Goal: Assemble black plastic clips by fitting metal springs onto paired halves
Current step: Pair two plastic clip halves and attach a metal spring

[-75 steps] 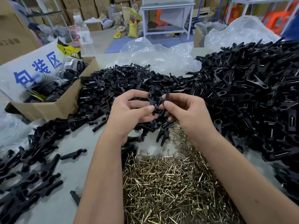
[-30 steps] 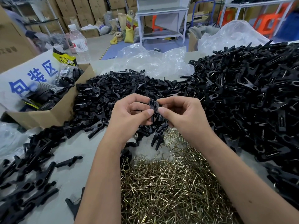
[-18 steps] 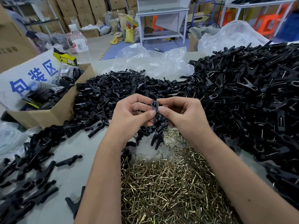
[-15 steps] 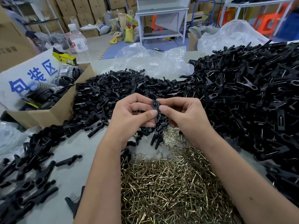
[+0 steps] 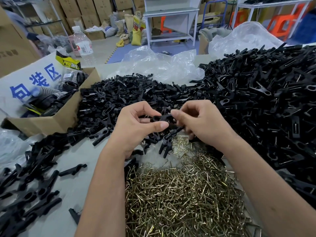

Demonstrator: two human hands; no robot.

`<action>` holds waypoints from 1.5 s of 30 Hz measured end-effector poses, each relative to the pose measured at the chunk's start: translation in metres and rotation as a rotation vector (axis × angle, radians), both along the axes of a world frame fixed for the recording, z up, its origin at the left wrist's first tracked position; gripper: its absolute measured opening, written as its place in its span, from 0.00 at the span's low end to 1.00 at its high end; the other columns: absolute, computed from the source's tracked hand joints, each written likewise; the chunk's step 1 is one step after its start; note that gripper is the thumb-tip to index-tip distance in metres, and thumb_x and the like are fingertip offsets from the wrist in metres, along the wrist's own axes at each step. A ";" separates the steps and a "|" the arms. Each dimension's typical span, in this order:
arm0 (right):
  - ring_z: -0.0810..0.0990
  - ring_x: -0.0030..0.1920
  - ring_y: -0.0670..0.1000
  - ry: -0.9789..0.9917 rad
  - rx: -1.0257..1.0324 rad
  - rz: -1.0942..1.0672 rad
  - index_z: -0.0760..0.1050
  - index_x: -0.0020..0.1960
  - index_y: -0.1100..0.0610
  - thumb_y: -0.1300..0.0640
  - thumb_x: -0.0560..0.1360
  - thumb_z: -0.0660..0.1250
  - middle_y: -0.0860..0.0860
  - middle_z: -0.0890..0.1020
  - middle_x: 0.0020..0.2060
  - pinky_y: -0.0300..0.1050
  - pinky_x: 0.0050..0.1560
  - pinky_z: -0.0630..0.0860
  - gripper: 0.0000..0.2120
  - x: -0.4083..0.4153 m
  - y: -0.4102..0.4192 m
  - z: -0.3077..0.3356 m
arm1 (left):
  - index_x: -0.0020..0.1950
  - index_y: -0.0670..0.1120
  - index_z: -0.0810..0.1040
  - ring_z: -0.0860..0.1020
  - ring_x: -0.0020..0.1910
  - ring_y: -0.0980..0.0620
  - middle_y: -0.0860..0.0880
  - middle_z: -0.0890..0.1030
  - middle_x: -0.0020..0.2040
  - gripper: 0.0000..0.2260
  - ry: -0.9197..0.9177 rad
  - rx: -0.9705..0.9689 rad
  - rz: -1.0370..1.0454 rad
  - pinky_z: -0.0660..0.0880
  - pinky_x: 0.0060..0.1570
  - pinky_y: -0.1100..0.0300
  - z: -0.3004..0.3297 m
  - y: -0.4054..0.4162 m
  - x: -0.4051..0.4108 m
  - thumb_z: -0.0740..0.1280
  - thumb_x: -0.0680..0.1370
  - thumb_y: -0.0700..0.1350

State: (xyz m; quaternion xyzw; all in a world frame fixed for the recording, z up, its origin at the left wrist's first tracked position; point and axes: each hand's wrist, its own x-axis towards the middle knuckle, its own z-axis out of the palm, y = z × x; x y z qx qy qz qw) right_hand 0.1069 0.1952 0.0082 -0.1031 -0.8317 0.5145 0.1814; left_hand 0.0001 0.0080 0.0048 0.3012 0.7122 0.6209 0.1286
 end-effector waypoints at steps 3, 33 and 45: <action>0.80 0.32 0.42 -0.244 0.451 0.082 0.82 0.39 0.49 0.48 0.75 0.77 0.46 0.83 0.33 0.35 0.32 0.74 0.09 0.003 0.001 0.007 | 0.40 0.51 0.83 0.77 0.39 0.46 0.45 0.80 0.38 0.14 0.061 -0.052 0.125 0.80 0.46 0.47 -0.006 -0.002 -0.007 0.86 0.62 0.48; 0.74 0.26 0.44 0.085 -0.444 -0.135 0.86 0.40 0.56 0.64 0.73 0.78 0.49 0.82 0.28 0.35 0.26 0.70 0.05 -0.007 -0.022 -0.004 | 0.43 0.51 0.84 0.82 0.39 0.52 0.51 0.84 0.38 0.18 0.149 0.005 0.065 0.81 0.43 0.56 -0.010 -0.004 -0.011 0.85 0.59 0.54; 0.74 0.27 0.47 0.129 -0.413 -0.282 0.84 0.38 0.56 0.61 0.72 0.79 0.49 0.80 0.27 0.41 0.29 0.69 0.07 -0.010 -0.039 -0.012 | 0.39 0.50 0.83 0.78 0.35 0.62 0.59 0.81 0.33 0.14 0.148 -0.004 0.031 0.73 0.38 0.70 -0.011 -0.001 -0.009 0.86 0.63 0.39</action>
